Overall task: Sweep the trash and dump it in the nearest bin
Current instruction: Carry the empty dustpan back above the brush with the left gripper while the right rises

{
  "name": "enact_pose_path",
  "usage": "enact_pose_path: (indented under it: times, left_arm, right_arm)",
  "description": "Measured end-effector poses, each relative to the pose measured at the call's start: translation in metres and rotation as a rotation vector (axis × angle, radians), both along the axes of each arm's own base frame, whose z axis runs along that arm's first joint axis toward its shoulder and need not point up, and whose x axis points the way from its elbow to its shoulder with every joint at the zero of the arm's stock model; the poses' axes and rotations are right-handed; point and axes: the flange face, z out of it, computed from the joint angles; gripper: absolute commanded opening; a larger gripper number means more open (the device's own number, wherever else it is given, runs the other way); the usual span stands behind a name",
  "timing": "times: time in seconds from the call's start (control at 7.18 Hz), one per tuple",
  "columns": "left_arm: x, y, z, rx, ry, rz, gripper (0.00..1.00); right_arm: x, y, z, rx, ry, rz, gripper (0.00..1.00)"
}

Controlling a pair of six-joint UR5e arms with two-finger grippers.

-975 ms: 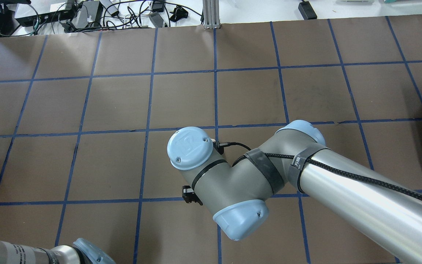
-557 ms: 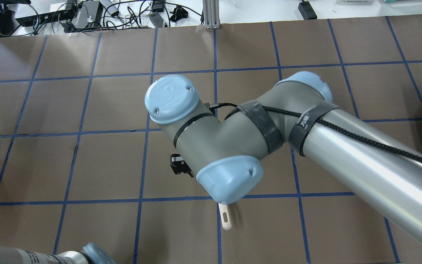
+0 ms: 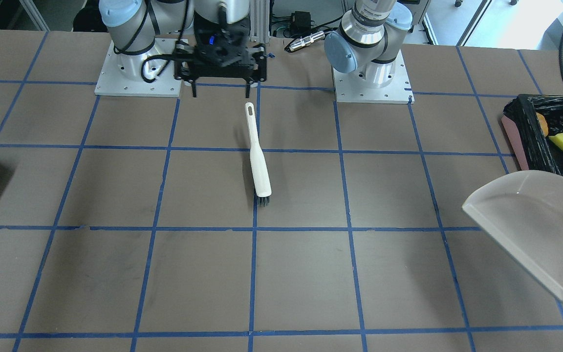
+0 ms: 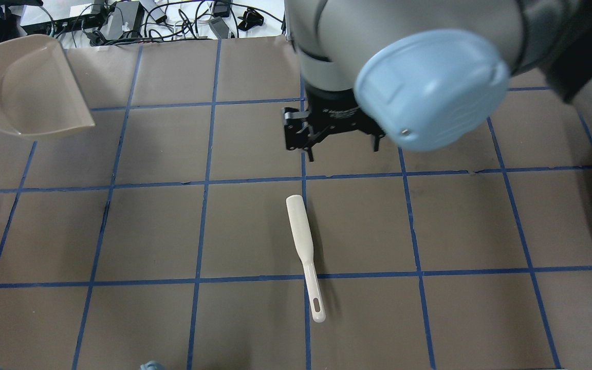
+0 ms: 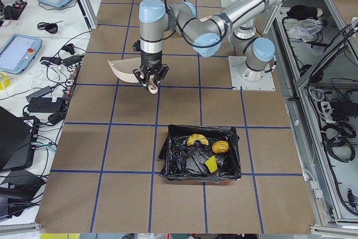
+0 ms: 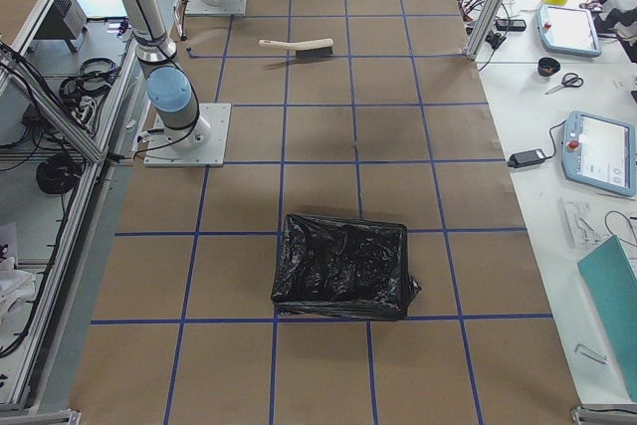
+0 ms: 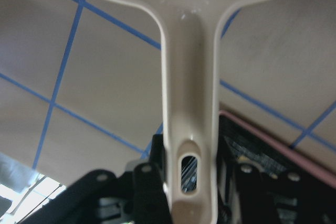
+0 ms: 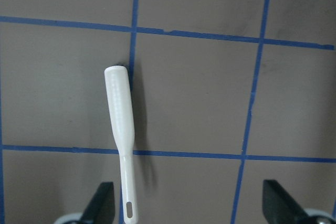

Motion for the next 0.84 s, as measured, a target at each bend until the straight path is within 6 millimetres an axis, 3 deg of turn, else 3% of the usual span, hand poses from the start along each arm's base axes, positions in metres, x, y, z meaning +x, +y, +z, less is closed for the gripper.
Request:
enact_pose_path:
  times: [0.14,0.28,0.42,0.56,0.84]
  left_arm:
    - [-0.063,-0.018,-0.008,-0.018,0.041,0.123,0.0]
    - [-0.135,-0.031,-0.016,-0.034,0.072,0.25,0.0]
    - [-0.199,-0.035,-0.024,-0.045,0.112,0.37,0.0]
    - [-0.254,-0.037,-0.035,-0.042,0.183,0.5,0.0]
    - [-0.337,-0.036,-0.062,0.007,0.271,0.655,0.0]
  right_arm:
    - [-0.049,-0.008,0.017,0.007,-0.001,0.02,0.93]
    - [-0.088,-0.013,0.026,0.015,-0.006,0.039,0.92]
    - [-0.112,-0.015,0.029,0.02,-0.014,0.045,0.92]
    - [-0.123,-0.019,0.027,0.006,-0.026,0.044,0.88]
    - [-0.128,-0.018,0.023,-0.033,-0.04,0.034,0.86]
